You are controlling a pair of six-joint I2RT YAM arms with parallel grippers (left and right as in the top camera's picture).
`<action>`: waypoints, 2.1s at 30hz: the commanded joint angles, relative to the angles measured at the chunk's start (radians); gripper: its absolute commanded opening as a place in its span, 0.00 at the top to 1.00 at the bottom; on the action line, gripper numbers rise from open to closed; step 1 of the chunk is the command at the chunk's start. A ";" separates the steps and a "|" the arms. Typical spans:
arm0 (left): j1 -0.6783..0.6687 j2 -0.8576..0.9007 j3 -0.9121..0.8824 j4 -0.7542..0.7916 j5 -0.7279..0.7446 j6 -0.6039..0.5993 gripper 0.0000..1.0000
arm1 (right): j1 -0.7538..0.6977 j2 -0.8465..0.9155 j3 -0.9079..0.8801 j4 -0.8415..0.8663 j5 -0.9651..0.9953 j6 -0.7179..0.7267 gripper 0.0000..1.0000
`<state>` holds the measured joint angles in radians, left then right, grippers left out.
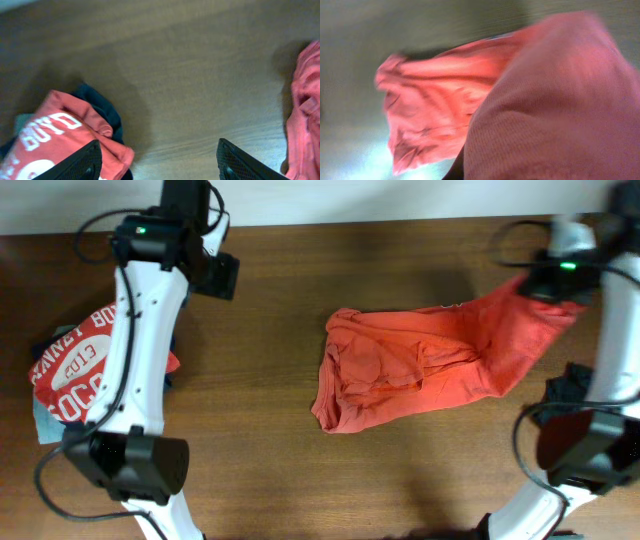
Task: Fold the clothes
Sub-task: 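Lift the right end and fold it leftward over the strip with right gripper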
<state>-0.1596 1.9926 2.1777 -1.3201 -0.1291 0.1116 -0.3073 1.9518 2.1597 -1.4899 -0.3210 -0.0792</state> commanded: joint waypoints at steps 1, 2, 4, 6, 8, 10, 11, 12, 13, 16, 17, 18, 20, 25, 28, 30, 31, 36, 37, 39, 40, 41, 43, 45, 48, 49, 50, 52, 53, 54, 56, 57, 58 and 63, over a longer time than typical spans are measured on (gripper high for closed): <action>0.006 -0.073 0.051 0.002 -0.011 -0.009 0.26 | 0.248 0.016 -0.012 -0.003 0.079 0.073 0.96; 0.006 -0.076 0.051 0.000 -0.011 -0.009 0.26 | 0.298 0.024 -0.012 -0.003 0.100 0.086 0.96; 0.006 -0.077 0.051 -0.005 -0.011 -0.009 0.26 | 0.396 0.044 -0.012 -0.003 0.142 0.128 0.96; 0.006 -0.077 0.051 -0.011 -0.011 -0.009 0.26 | 0.476 0.066 -0.012 -0.003 0.167 0.165 0.96; 0.007 -0.077 0.051 -0.021 -0.011 -0.009 0.26 | 0.566 0.103 -0.012 -0.006 0.184 0.205 0.96; 0.006 -0.077 0.051 -0.027 -0.018 -0.009 0.26 | 0.624 0.139 -0.013 -0.006 0.188 0.222 0.95; 0.006 -0.077 0.051 -0.029 -0.026 -0.009 0.26 | 0.643 0.156 -0.013 -0.006 0.196 0.233 0.96; 0.006 -0.077 0.051 -0.032 -0.030 -0.009 0.26 | 0.665 0.180 -0.013 -0.006 0.206 0.250 0.95; 0.007 -0.077 0.051 -0.036 -0.030 -0.009 0.26 | 0.681 0.198 -0.013 -0.006 0.206 0.253 0.90; 0.006 -0.078 0.051 -0.048 -0.030 -0.009 0.26 | 0.736 0.274 -0.013 -0.011 0.187 0.260 0.46; 0.006 -0.078 0.051 -0.050 -0.030 -0.009 0.26 | 0.747 0.278 -0.013 -0.012 0.187 0.243 0.45; 0.006 -0.078 0.051 -0.050 -0.030 -0.009 0.26 | 0.762 0.276 -0.012 -0.010 0.187 0.225 0.45; 0.006 -0.078 0.051 -0.049 -0.030 -0.009 0.26 | 0.766 0.260 -0.006 -0.010 0.187 0.226 0.43; 0.006 -0.078 0.051 -0.049 -0.030 -0.009 0.26 | 0.728 0.209 -0.002 -0.023 0.187 0.226 0.39; 0.006 -0.078 0.051 -0.046 -0.030 -0.009 0.25 | 0.661 0.203 -0.003 -0.039 0.187 0.226 0.39; 0.006 -0.078 0.051 -0.046 -0.030 -0.009 0.25 | 0.623 0.204 -0.013 -0.043 0.187 0.226 0.39; 0.006 -0.078 0.051 -0.046 -0.030 -0.009 0.25 | 0.602 0.204 -0.020 -0.048 0.187 0.226 0.42; 0.006 -0.078 0.051 -0.046 -0.030 -0.008 0.25 | 0.521 0.204 -0.095 -0.069 0.195 0.226 0.56; 0.006 -0.078 0.051 -0.046 -0.030 -0.009 0.25 | 0.510 0.204 -0.120 -0.063 0.195 0.226 0.60; 0.006 -0.078 0.051 -0.045 -0.029 -0.009 0.25 | 0.494 0.204 -0.210 -0.012 0.193 0.226 0.73; 0.006 -0.078 0.051 -0.043 -0.029 -0.009 0.25 | 0.494 0.204 -0.254 0.026 0.183 0.225 0.77; 0.006 -0.078 0.051 -0.042 -0.029 -0.009 0.25 | 0.496 0.204 -0.290 0.060 0.166 0.225 0.84; 0.006 -0.078 0.051 -0.041 -0.029 -0.009 0.25 | 0.506 0.204 -0.365 0.144 0.115 0.222 0.91; 0.006 -0.078 0.051 -0.042 -0.029 -0.009 0.25 | 0.521 0.204 -0.431 0.243 0.064 0.222 0.96; 0.006 -0.078 0.051 -0.041 -0.029 -0.009 0.25 | 0.546 0.204 -0.489 0.380 -0.099 0.208 0.96; 0.006 -0.078 0.051 -0.041 -0.029 -0.009 0.25 | 0.555 0.204 -0.496 0.431 -0.196 0.165 0.96; 0.006 -0.078 0.051 -0.042 -0.029 -0.009 0.25 | 0.564 0.204 -0.495 0.473 -0.269 0.134 0.96; 0.006 -0.078 0.051 -0.042 -0.029 -0.009 0.25 | 0.579 0.203 -0.489 0.566 -0.381 0.128 0.96; 0.006 -0.078 0.051 -0.042 -0.029 -0.009 0.25 | 0.587 0.201 -0.481 0.626 -0.447 0.128 0.96; 0.006 -0.078 0.051 -0.043 -0.029 -0.009 0.25 | 0.589 0.201 -0.473 0.659 -0.488 0.128 0.96; 0.006 -0.078 0.051 -0.043 -0.029 -0.009 0.25 | 0.589 0.201 -0.457 0.695 -0.549 0.128 0.96; 0.006 -0.078 0.051 -0.043 -0.029 -0.009 0.25 | 0.588 0.201 -0.446 0.698 -0.566 0.128 0.95; 0.006 -0.078 0.051 -0.043 -0.029 -0.009 0.25 | 0.587 0.201 -0.438 0.697 -0.566 0.128 0.95; 0.006 -0.078 0.051 -0.042 -0.029 -0.009 0.25 | 0.566 0.201 -0.416 0.677 -0.562 0.112 0.90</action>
<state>-0.1574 1.9282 2.2181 -1.3651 -0.1505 0.1116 0.2810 2.1811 1.7115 -0.8005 -0.8150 0.0555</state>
